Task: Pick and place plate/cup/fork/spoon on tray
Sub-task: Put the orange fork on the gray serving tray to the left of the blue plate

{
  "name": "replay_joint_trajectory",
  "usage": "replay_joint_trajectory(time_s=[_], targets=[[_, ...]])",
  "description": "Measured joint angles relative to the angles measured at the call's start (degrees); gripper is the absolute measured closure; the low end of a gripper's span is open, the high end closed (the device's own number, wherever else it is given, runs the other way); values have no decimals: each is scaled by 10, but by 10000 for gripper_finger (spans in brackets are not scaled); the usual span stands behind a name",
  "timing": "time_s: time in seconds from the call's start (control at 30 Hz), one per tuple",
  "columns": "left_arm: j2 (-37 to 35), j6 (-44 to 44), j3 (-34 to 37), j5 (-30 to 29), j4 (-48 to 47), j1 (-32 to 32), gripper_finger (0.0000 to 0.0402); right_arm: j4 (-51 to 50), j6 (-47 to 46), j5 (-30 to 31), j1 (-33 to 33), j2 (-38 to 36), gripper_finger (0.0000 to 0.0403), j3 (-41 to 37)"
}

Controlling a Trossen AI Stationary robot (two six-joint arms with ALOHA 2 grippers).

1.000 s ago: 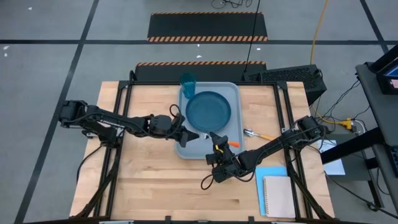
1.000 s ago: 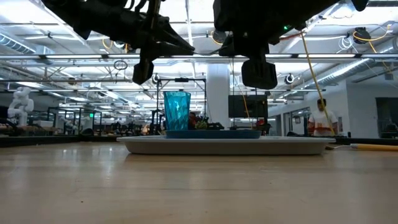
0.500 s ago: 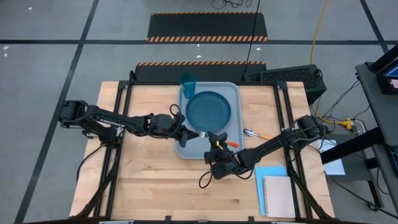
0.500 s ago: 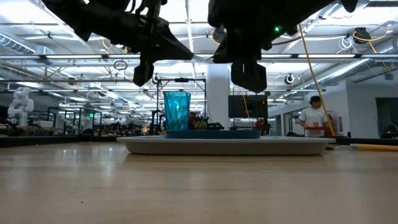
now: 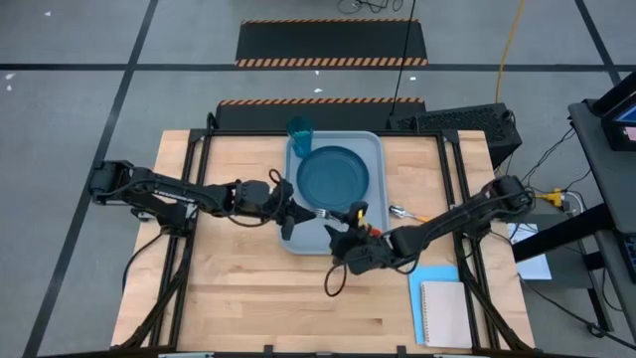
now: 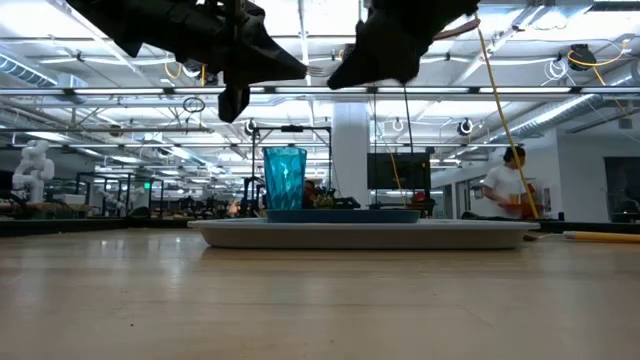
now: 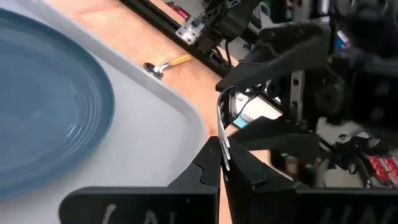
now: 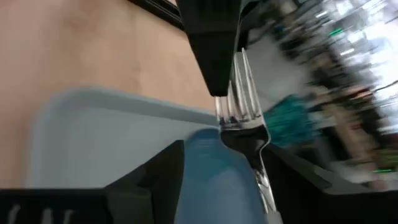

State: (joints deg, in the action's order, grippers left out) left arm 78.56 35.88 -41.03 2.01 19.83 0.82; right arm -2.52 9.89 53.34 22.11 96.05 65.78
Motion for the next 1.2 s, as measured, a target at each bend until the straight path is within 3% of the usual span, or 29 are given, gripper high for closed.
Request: replay_joint_trajectory(time_s=[0.17,0.4,0.6,1.2], targets=[[1,-7,-1,-4,-2,-2,399,-80,-115,-56,-8,-39,206,1],[1,-51,-1,-3,-35,-2,400,-109,-137,-115,-7,-48,229,1],[1,-49,-1,-4,-37,-3,401,-110,-135,-117,-16,-48,267,1],[1,94,-1,-6,-51,-4,401,-111,-95,-99,-27,-48,383,1]])
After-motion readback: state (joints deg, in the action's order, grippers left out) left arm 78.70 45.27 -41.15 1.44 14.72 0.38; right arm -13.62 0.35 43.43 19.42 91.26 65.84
